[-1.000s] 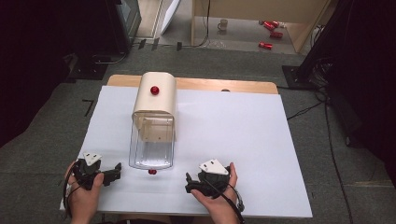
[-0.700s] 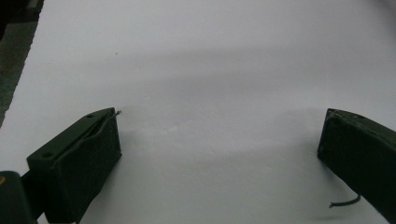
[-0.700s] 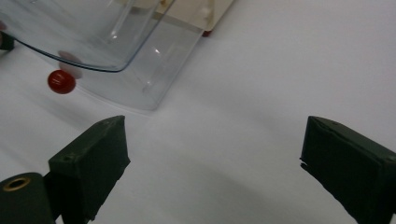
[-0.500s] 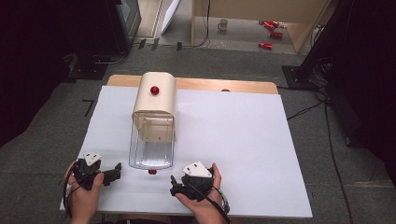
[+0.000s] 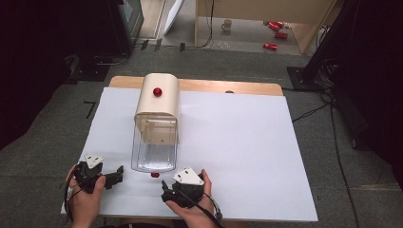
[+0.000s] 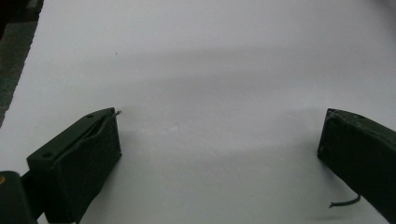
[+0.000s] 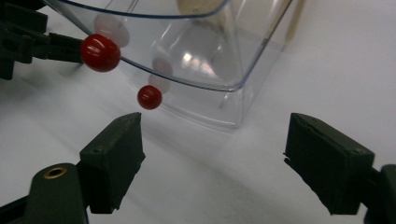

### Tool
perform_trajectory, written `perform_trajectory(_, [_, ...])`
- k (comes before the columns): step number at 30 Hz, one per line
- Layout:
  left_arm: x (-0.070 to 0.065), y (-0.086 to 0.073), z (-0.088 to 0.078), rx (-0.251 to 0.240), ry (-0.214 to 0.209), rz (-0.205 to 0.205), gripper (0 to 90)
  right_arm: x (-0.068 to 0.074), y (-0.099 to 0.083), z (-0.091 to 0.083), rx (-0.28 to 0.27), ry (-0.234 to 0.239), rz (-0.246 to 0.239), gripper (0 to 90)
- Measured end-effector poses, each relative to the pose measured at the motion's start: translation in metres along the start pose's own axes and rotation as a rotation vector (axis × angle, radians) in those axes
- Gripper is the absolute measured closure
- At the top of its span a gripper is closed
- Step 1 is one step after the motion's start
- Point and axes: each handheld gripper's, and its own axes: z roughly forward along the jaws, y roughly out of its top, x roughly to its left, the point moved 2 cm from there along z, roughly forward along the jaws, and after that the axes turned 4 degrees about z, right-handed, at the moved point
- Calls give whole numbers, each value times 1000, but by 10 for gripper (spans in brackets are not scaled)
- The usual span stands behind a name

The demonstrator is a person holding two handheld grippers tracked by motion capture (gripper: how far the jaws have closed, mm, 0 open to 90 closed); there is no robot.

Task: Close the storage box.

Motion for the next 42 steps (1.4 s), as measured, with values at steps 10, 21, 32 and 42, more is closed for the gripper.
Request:
perform_trajectory(10, [0, 0, 0, 1, 0, 0, 0, 15, 1, 2, -22, 39, 7, 443])
perform_trajectory(21, [0, 0, 0, 1, -1, 0, 0, 33, 6, 2, -46, 84, 30, 679])
perform_trajectory(32, [0, 0, 0, 1, -1, 0, 0, 45, 10, 7, -45, 93, 43, 765])
perform_trajectory(42, [0, 0, 0, 1, -1, 0, 0, 46, 13, 6, -36, 102, 56, 810])
